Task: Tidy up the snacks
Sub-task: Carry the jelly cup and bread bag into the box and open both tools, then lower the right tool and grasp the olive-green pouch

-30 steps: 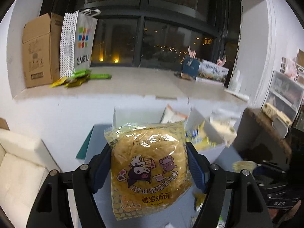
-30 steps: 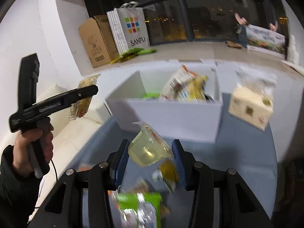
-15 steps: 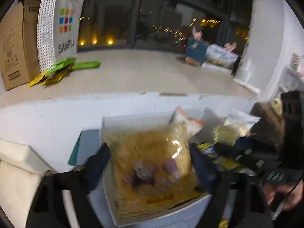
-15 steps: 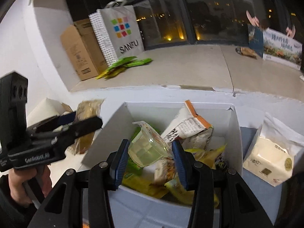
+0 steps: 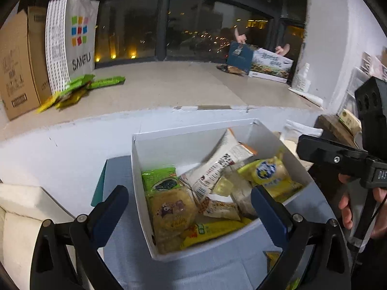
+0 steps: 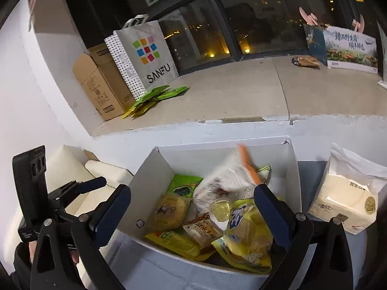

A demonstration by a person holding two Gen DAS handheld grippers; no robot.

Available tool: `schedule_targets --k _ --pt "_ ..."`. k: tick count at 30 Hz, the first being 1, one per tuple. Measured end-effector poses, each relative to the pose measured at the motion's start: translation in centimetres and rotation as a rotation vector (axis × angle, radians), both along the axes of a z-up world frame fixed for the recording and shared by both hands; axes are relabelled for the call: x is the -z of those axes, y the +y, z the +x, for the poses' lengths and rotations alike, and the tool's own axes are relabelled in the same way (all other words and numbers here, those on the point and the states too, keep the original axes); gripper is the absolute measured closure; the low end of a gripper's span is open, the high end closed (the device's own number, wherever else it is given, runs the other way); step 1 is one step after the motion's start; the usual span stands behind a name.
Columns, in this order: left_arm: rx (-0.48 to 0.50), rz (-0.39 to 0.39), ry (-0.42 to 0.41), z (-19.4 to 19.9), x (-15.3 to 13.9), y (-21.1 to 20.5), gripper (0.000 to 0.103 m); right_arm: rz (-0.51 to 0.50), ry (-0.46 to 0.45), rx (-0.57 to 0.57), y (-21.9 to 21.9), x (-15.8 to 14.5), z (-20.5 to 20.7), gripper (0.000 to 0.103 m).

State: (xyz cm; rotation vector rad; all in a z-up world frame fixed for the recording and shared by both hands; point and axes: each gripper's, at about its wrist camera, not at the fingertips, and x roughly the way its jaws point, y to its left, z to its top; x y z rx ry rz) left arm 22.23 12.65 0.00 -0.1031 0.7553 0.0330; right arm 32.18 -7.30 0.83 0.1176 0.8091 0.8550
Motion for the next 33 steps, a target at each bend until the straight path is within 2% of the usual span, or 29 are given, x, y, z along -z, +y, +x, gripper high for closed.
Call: schedule_targets --k 3,8,13,18,23,28,33 --pt "0.026 0.018 -0.042 -2.7 -0.9 -1.3 0.000 0.003 -0.027 -0.022 -0.9 -0.3 -2.3 0.000" --pt "0.047 -0.017 -0.102 -8.5 -1.2 -3.1 0.000 0.011 -0.054 -0.059 -3.4 -0.2 -6.8 0.000" --pt "0.063 -0.029 -0.108 -13.2 0.0 -4.2 0.000 -0.016 -0.042 -0.076 -6.9 1.8 -11.8 0.000" --pt "0.063 -0.016 -0.098 -16.1 0.7 -4.6 0.000 -0.117 -0.002 -0.087 -9.4 5.2 -15.3 0.000" --pt "0.081 -0.003 -0.094 -18.0 1.0 -5.3 0.000 -0.210 0.020 -0.081 -9.1 8.3 -15.8 0.000" --pt "0.118 0.049 -0.081 -19.8 1.5 -6.9 0.000 -0.348 0.013 -0.111 -6.0 11.8 -14.9 0.000" --pt "0.135 0.067 -0.057 -21.0 2.1 -7.5 0.000 -0.413 0.039 -0.144 -3.1 14.6 -13.3 0.000"
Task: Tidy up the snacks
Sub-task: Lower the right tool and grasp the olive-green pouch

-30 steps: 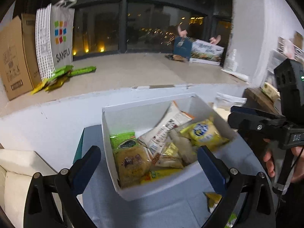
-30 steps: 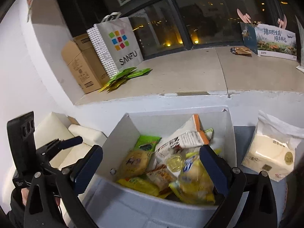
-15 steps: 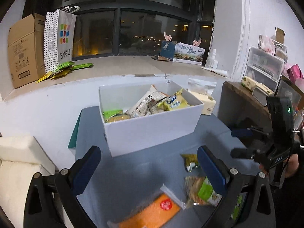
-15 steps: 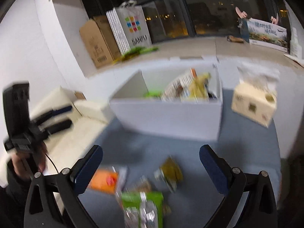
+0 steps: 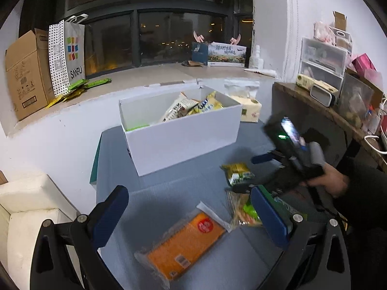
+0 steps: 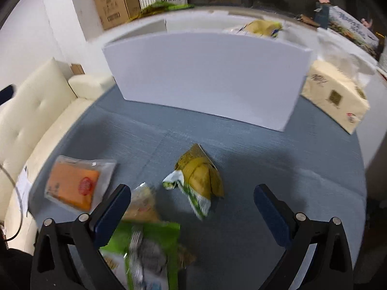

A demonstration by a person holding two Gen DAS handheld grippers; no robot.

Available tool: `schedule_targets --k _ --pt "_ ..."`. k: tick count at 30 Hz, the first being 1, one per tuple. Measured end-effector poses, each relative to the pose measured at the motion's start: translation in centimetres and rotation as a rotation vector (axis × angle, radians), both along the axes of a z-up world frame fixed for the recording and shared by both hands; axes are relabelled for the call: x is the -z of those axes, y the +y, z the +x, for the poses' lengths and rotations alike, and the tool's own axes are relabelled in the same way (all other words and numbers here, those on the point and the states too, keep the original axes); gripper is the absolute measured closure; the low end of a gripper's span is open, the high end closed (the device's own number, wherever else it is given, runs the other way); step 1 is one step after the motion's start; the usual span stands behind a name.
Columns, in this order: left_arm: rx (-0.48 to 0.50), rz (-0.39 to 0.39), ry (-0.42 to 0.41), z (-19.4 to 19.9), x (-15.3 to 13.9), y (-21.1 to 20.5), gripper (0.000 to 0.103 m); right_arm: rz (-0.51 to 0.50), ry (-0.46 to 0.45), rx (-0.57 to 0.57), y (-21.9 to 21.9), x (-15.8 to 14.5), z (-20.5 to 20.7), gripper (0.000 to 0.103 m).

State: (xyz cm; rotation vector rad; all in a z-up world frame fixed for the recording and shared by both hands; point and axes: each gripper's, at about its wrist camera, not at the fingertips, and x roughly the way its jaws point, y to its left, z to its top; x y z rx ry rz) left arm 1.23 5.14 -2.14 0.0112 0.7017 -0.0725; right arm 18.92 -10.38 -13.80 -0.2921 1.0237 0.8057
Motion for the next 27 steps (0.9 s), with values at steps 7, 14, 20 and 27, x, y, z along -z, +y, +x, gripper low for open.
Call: schedule_targets --k 7,14,20,27 --pt "0.003 0.008 0.030 -0.3 1.0 0.0 0.000 -0.091 -0.058 -0.001 1.8 1.4 0.8 0.025" --pt "0.101 0.037 0.084 -0.1 2.5 -0.2 0.000 -0.030 -0.029 0.013 0.8 0.5 0.7 0.059" --pt "0.292 0.138 0.211 1.3 6.2 -0.9 0.000 0.109 -0.015 0.041 -2.4 -3.2 -0.1 0.060" --pt "0.466 0.257 0.339 3.3 10.6 -1.5 0.000 0.250 -0.063 0.011 -5.5 -9.1 -3.6 0.060"
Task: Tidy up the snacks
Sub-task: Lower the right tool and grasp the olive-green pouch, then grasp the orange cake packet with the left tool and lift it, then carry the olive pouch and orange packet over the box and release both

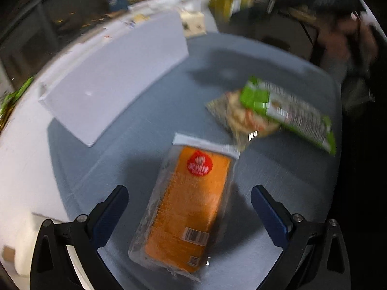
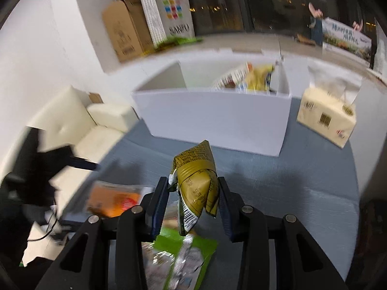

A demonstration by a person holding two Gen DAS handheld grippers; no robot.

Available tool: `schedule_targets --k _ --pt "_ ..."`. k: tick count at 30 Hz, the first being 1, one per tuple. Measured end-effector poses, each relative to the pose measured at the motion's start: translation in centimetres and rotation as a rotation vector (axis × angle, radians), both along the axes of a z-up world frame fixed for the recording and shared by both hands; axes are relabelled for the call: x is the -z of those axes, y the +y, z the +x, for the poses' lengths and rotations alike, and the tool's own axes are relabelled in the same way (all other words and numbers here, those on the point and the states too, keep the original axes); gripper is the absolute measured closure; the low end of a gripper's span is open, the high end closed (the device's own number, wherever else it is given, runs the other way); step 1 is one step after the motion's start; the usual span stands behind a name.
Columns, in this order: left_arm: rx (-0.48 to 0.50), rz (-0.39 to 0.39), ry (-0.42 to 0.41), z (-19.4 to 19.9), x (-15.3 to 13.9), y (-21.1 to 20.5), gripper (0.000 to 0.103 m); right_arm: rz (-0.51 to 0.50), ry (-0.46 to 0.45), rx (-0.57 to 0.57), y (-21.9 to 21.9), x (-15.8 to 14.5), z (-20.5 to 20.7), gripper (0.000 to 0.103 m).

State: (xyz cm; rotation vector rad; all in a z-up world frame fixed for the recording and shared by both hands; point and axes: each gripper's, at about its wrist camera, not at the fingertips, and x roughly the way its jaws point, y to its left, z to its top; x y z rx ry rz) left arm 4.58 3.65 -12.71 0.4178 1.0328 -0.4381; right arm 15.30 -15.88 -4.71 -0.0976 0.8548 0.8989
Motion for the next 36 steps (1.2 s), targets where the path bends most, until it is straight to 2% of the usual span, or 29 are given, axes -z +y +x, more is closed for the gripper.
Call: schedule_targets --k 6,9,10,12,14,15,17,21,27,28,32,36 --pt "0.046 -0.003 0.085 2.0 2.2 0.9 0.000 0.048 -0.028 -0.003 -2.2 -2.6 -2.6 0.060" --pt "0.050 -0.088 0.133 3.0 2.5 2.1 0.000 0.048 -0.031 -0.001 -3.0 -3.0 -3.0 0.060" --pt "0.047 -0.113 0.132 3.1 2.5 2.5 0.000 0.048 -0.028 -0.001 -3.0 -3.0 -3.1 0.060" --pt "0.061 -0.116 0.108 2.9 2.6 2.8 0.000 0.051 -0.023 -0.001 -3.3 -2.9 -3.3 0.060" --pt "0.039 -0.134 0.088 2.6 2.4 3.4 0.011 0.055 -0.015 -0.003 -3.3 -2.6 -3.1 0.060" --pt "0.027 -0.147 0.074 2.3 2.0 3.6 0.042 0.058 -0.010 -0.003 -3.3 -2.5 -3.0 0.060" --pt "-0.054 -0.278 0.099 2.4 1.0 5.1 0.044 0.063 0.000 -0.007 -3.1 -2.1 -2.9 0.060" --pt "-0.131 -0.295 0.052 1.0 0.5 5.5 0.045 0.066 0.012 -0.022 -2.4 -1.6 -2.9 0.060" --pt "-0.347 -0.477 -0.153 -0.3 -5.2 6.7 0.044 0.078 0.004 -0.038 -0.8 -2.1 -2.2 0.060" --pt "-0.399 -0.529 -0.199 0.1 -7.0 7.4 0.044 0.077 -0.005 -0.038 -0.5 -2.3 -1.9 0.060" --pt "-0.494 -0.636 -0.314 2.7 -12.2 8.5 0.044 0.092 -0.020 -0.013 1.5 -3.9 1.1 0.060" --pt "-0.564 -0.658 -0.377 7.7 -15.9 10.0 0.044 0.088 -0.053 0.017 4.2 -5.6 5.3 0.060"
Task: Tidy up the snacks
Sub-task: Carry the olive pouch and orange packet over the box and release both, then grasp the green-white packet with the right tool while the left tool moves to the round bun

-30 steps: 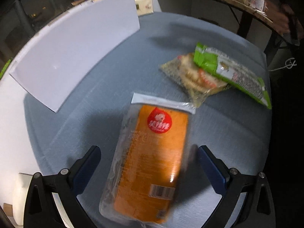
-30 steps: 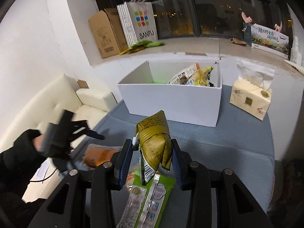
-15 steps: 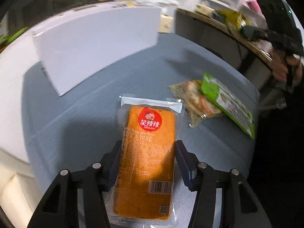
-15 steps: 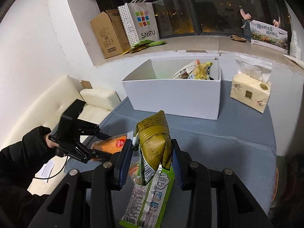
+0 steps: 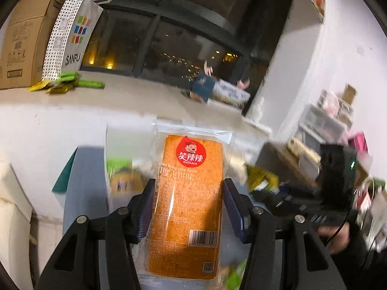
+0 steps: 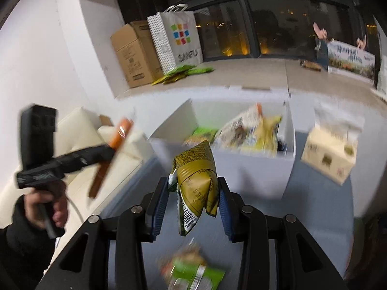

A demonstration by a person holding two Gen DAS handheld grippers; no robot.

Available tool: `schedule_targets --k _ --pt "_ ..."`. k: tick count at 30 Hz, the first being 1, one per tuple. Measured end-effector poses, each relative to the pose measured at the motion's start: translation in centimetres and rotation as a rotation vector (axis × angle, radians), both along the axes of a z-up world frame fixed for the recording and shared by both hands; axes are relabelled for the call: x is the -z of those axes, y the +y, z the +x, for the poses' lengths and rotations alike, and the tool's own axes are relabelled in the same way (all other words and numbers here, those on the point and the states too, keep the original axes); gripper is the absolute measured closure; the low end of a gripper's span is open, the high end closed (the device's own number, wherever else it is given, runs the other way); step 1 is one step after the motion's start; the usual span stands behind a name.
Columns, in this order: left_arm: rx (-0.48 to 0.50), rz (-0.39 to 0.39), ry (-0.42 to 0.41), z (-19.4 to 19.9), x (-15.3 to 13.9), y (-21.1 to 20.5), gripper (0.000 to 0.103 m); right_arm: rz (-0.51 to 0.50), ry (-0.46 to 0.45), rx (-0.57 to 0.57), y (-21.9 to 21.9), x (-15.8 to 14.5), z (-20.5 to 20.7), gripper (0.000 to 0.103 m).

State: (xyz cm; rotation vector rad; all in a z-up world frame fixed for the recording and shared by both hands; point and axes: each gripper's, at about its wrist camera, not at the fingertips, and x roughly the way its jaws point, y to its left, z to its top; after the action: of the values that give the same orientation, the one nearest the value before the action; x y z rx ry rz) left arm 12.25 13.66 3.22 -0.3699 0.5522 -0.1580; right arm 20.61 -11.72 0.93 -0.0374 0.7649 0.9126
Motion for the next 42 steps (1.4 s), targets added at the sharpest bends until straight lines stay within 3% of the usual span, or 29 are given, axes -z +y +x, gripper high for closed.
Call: schedule_targets --k 3,6,10,11,13,14,17,19,29,36,42 --pt "-0.028 -0.039 0.011 4.3 -0.4 0.6 0.044 -0.007 0.017 0.035 1.9 -0.4 4.0 0.060" --pt "-0.064 -0.029 0.065 9.0 -0.1 1.5 0.044 -0.009 0.050 0.068 3.3 -0.2 8.0 0.060" --pt "-0.082 -0.018 0.114 12.3 1.5 1.7 0.042 0.008 0.097 0.087 4.3 0.2 11.7 0.060" --pt "-0.089 -0.019 0.119 12.7 1.9 1.8 0.038 0.009 0.099 0.087 4.5 0.2 12.1 0.060" --pt "-0.111 -0.034 0.144 13.3 2.8 2.3 0.008 0.005 0.106 0.098 4.9 0.2 13.1 0.058" --pt "-0.125 -0.048 0.150 13.6 3.2 2.7 0.001 0.013 0.118 0.113 5.0 0.2 13.5 0.053" --pt "-0.127 -0.120 0.193 13.7 4.3 3.8 0.000 0.054 0.155 0.153 4.7 0.4 14.9 0.000" --pt "-0.146 -0.089 0.188 13.2 4.3 3.9 0.000 0.073 0.143 0.200 4.0 0.3 15.1 0.000" --pt "-0.124 0.028 0.121 9.6 1.7 2.7 0.000 0.081 0.106 0.136 3.0 -0.7 12.7 0.000" --pt "-0.062 0.151 0.051 3.8 0.0 -1.1 0.000 0.059 0.037 0.075 1.2 -1.9 7.7 0.000" --pt "0.008 0.181 0.008 -3.1 1.1 -4.6 0.000 0.043 0.044 0.047 -2.8 -0.6 1.1 0.000"
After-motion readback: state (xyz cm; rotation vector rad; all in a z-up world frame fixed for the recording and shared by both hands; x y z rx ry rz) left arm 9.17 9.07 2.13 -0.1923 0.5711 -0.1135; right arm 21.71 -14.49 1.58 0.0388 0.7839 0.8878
